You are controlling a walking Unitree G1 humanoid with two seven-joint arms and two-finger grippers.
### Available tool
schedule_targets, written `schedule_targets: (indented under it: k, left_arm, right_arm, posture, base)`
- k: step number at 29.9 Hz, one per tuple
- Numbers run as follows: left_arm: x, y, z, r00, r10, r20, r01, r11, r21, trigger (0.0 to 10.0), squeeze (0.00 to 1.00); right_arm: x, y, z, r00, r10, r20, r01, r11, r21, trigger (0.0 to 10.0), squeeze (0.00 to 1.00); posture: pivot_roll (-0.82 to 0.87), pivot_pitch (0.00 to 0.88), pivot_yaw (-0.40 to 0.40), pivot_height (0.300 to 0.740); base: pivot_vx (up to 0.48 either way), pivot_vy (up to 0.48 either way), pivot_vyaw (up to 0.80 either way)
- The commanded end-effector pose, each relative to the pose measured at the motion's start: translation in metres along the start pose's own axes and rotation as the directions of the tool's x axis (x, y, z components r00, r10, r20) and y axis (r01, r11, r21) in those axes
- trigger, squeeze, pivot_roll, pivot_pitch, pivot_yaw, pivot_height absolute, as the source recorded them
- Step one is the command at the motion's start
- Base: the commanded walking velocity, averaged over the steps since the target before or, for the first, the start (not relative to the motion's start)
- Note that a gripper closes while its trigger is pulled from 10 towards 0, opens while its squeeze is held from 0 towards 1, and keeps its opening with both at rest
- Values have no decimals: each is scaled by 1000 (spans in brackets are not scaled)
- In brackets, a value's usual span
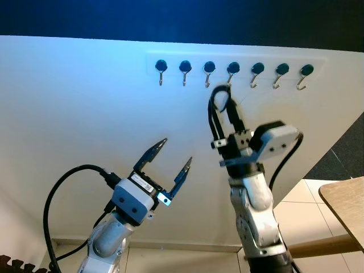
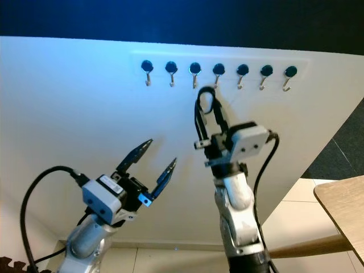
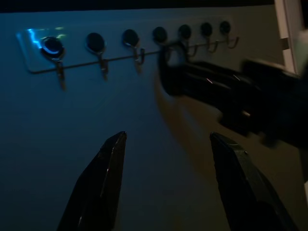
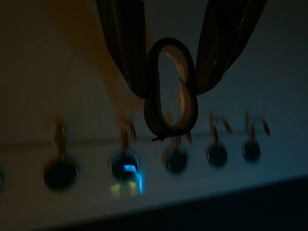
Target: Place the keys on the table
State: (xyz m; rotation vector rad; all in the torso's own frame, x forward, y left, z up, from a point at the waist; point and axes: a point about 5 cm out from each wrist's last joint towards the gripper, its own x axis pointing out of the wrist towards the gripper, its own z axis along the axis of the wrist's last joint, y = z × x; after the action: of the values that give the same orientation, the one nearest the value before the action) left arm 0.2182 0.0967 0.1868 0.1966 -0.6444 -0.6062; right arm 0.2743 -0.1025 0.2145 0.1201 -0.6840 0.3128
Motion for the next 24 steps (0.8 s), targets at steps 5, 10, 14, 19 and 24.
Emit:
schedule_targets:
  k: [5, 10, 14, 19, 24]
  left_arm:
    - [-4, 9, -2, 999, 38, -18, -38, 999, 19, 10000, 0]
    - [-20, 12, -27, 981, 85, -173, -82, 996, 23, 10000, 0]
    - [-49, 13, -62, 914, 109, -391, -114, 993, 9, 10000, 0]
    - [-109, 7, -111, 728, 100, -678, -173, 984, -42, 10000, 0]
    - [-170, 1, -146, 444, 170, -880, -331, 943, 15, 10000, 0]
  right_arm:
    - [-28, -14, -25, 990, -49, -133, 44, 998, -40, 10000, 0]
    - [-61, -27, -64, 929, -81, -362, 64, 996, -60, 10000, 0]
    - [-95, -38, -98, 812, -121, -570, 93, 993, -79, 10000, 0]
    - [-146, -34, -136, 594, 16, -804, 2, 1000, 21, 10000, 0]
    - [-197, -28, -156, 324, 56, -944, -38, 998, 46, 10000, 0]
  posture:
    - [56, 87, -18, 740]
    - [57, 87, -21, 740]
    - [60, 86, -24, 740]
    - [64, 84, -35, 740]
    - [57, 84, -40, 740]
  base:
    - [0, 0, 0]
    - [0, 0, 0]
    - [0, 0, 0]
    - [0, 0, 0]
    - [0, 0, 0]
